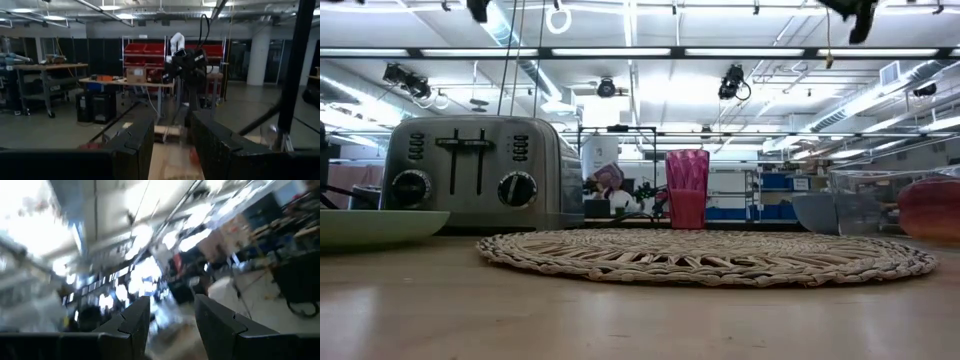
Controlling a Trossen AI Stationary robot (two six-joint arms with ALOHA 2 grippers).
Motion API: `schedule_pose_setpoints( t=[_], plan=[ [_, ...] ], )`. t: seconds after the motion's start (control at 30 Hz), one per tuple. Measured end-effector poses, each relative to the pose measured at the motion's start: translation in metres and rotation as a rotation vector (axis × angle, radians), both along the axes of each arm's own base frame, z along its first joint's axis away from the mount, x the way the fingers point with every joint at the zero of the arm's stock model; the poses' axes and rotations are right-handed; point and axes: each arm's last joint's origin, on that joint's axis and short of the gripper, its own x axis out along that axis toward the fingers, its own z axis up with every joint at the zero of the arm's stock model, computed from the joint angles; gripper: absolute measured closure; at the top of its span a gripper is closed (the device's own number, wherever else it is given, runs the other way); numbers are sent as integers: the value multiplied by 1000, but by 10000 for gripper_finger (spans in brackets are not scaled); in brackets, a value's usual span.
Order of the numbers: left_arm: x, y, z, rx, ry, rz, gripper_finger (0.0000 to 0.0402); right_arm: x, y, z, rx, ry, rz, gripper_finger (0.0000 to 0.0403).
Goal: Arrange a breakfast setting
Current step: Put the blue bowl on the brown mat
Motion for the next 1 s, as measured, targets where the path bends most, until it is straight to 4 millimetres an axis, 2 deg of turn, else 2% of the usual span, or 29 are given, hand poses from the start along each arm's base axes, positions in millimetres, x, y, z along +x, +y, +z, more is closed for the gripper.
schedule_pose_setpoints(
  t=[0.17, 0.3, 0.4, 0.6, 0.77, 0.87, 1.0],
  plan=[
    [6, 1, 32, -18, -60, 2, 264, -6, -1, 38, 27, -220, -7, 240],
    [6, 2, 49, -88, -113, 43, 264, -10, 1, 55, -59, -238, 4, 240],
    [8, 3, 56, -167, -142, 52, 264, -6, 2, 64, -126, -128, 36, 240],
    [19, 6, 76, -177, -78, 83, 269, 16, 1, 91, -47, 183, 2, 240],
    [20, 14, 92, -207, 14, 136, 271, 22, -6, 109, 53, 512, -106, 241],
    [19, 18, 96, -232, 27, 162, 271, 26, -12, 111, 109, 668, -125, 240],
    [21, 19, 93, -261, 43, 165, 272, 35, -20, 99, 220, 815, -107, 240]
  ],
)
